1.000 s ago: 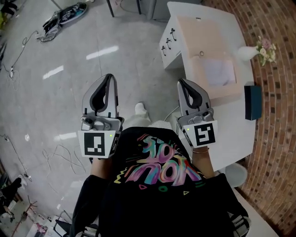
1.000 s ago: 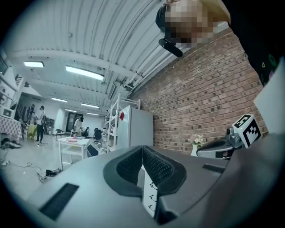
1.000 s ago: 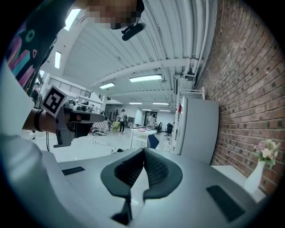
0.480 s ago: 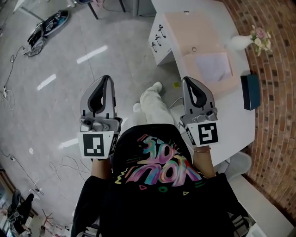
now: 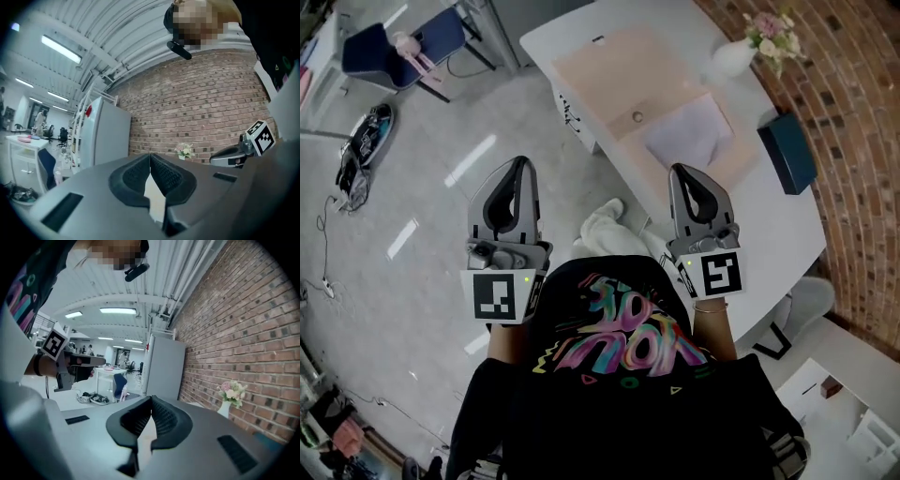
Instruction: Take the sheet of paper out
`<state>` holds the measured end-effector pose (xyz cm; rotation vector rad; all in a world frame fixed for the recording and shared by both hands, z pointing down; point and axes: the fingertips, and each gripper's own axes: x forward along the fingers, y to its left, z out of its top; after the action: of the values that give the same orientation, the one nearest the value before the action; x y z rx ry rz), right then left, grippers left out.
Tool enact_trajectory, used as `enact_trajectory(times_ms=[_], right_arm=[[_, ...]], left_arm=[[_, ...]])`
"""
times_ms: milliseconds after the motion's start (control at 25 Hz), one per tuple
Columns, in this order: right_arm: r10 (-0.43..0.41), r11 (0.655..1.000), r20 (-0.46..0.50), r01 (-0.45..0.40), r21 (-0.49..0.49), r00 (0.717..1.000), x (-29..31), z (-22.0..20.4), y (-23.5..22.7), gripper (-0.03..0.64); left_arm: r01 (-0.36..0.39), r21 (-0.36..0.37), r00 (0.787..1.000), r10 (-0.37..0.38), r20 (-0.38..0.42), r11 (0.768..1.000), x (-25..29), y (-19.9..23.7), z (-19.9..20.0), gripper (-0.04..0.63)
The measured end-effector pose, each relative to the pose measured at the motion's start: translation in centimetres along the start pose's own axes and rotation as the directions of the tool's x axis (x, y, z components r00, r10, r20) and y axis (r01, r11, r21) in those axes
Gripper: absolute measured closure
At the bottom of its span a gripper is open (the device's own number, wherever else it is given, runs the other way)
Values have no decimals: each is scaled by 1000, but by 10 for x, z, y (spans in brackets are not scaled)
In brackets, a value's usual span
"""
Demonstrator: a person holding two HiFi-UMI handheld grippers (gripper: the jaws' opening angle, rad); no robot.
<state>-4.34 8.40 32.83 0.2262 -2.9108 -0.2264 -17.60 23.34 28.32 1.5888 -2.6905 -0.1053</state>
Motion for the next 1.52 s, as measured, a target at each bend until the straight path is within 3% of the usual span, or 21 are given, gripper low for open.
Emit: enact_trajectory(times_ms=[200, 440, 640, 800, 960, 1080, 1200, 1360, 1520], right_arm=[[-166, 986, -15, 166, 31, 986, -6, -1, -79, 600], [-372, 925, -19, 372, 76, 928, -43, -10, -156, 600], [-534, 836, -57, 537, 110, 844, -88, -26, -196, 600], [-632, 760, -95, 639, 114, 769, -118, -37, -215, 600], [-729, 664, -84, 731, 159, 680, -134, -29, -229, 600], [-751, 632, -115, 758, 164, 651, -136, -34, -233, 600], [-758, 619, -125, 766, 171, 640, -131, -36, -235, 600], [-759, 609, -134, 767, 202, 637, -118, -39, -238, 600], [-746, 622, -140, 756, 205, 651, -101, -40, -241, 600]], left_arm=[[184, 13, 983, -184, -14, 983, 93, -46, 5, 571], [405, 23, 914, -405, -14, 914, 172, -124, 4, 571], [578, 8, 816, -578, -26, 816, 211, -188, 4, 571], [675, -4, 737, -675, -38, 738, 236, -229, 2, 571], [765, -17, 642, -764, -60, 644, 254, -264, -5, 571], [803, -26, 593, -802, -75, 596, 268, -280, -10, 571], [819, -42, 567, -819, -94, 572, 275, -285, -18, 571], [819, -65, 559, -819, -125, 569, 282, -279, -31, 571], [823, -74, 550, -823, -145, 563, 290, -271, -40, 571]])
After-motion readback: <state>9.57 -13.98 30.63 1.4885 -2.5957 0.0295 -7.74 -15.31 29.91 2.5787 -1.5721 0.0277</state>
